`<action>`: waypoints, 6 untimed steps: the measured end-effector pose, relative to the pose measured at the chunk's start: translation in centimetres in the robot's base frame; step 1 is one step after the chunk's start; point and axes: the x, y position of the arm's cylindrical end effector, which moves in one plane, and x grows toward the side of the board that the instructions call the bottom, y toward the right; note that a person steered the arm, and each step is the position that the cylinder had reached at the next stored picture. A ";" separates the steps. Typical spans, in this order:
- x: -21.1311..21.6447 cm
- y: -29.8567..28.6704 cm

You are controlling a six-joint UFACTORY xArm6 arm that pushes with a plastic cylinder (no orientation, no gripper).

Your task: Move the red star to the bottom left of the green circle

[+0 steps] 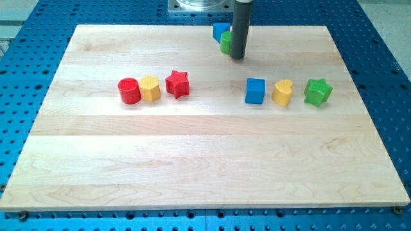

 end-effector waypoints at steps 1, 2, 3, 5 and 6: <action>-1.2 -1.3; 0.5 -5.9; 4.4 -2.1; 16.0 -8.6; 13.3 -13.5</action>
